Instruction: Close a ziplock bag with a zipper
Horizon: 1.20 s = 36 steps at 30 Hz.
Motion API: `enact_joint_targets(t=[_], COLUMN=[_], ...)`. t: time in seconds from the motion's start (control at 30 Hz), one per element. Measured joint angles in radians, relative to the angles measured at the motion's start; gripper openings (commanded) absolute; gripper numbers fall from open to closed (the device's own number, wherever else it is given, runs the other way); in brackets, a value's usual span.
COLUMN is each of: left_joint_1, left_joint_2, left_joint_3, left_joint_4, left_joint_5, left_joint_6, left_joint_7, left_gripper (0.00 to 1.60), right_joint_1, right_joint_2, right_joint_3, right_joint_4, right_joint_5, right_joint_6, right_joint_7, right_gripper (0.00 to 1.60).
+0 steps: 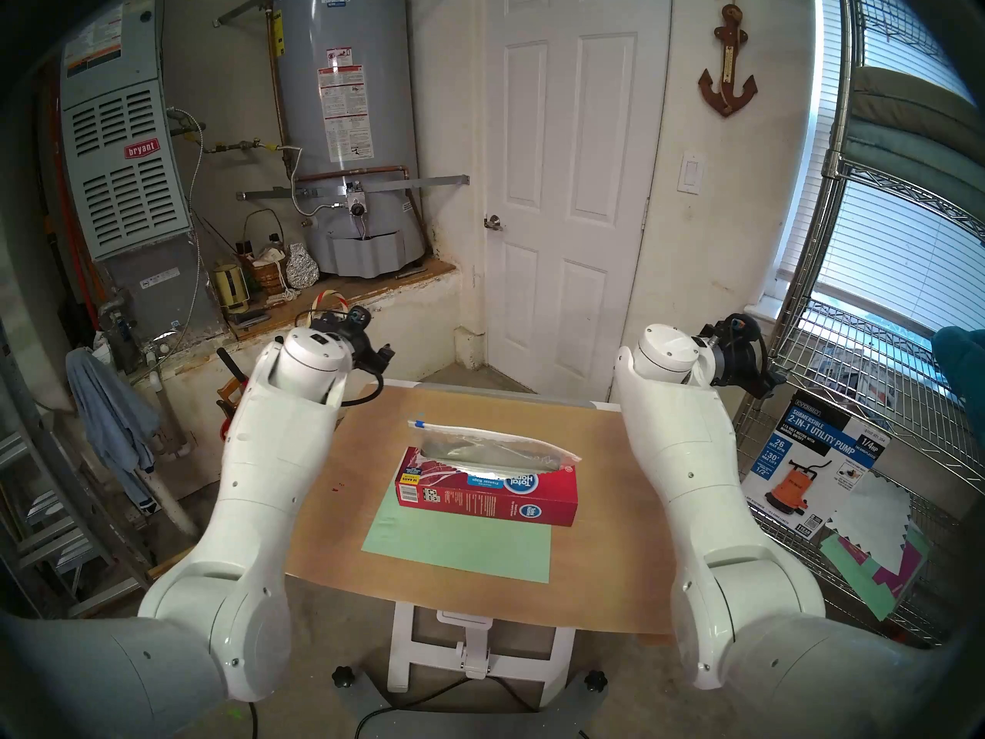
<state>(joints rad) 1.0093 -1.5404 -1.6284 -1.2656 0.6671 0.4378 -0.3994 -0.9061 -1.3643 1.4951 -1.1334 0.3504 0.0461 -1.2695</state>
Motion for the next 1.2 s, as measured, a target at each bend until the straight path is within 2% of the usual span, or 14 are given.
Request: enact_joint_targets(t=[0.37,0.57,0.73,0.97,1.2], left_joint_1=[0.152,0.232,0.270,0.327,0.371], left_joint_2=[0.085,0.126,0.155,0.214,0.291], left_joint_3=[-0.016,0.014,0.039,0.073,0.100], left_joint_4=[-0.132,-0.210,-0.266,-0.350,-0.452], left_joint_5=[0.005,-0.022,-0.048,-0.117,-0.246], left_joint_6=[-0.025,-0.071,-0.111,-0.181,-0.247], left_joint_7=[-0.170,-0.302,-0.391,-0.524,-0.685], left_gripper=[1.60,1.60,1.60,1.60,1.60], right_joint_1=[-0.001,-0.002,-0.002,-0.001,-0.001], right_joint_2=[0.000,0.001,0.001,0.001,0.001], right_joint_3=[0.000,0.000,0.000,0.000,0.000], right_joint_4=[0.005,0.006,0.007,0.007,0.007], right_joint_5=[0.000,0.000,0.000,0.000,0.000], right_joint_6=[-0.002,-0.004,-0.005,-0.006,-0.007], right_joint_7=[0.000,0.000,0.000,0.000,0.000], right_gripper=[1.60,1.60,1.60,1.60,1.60])
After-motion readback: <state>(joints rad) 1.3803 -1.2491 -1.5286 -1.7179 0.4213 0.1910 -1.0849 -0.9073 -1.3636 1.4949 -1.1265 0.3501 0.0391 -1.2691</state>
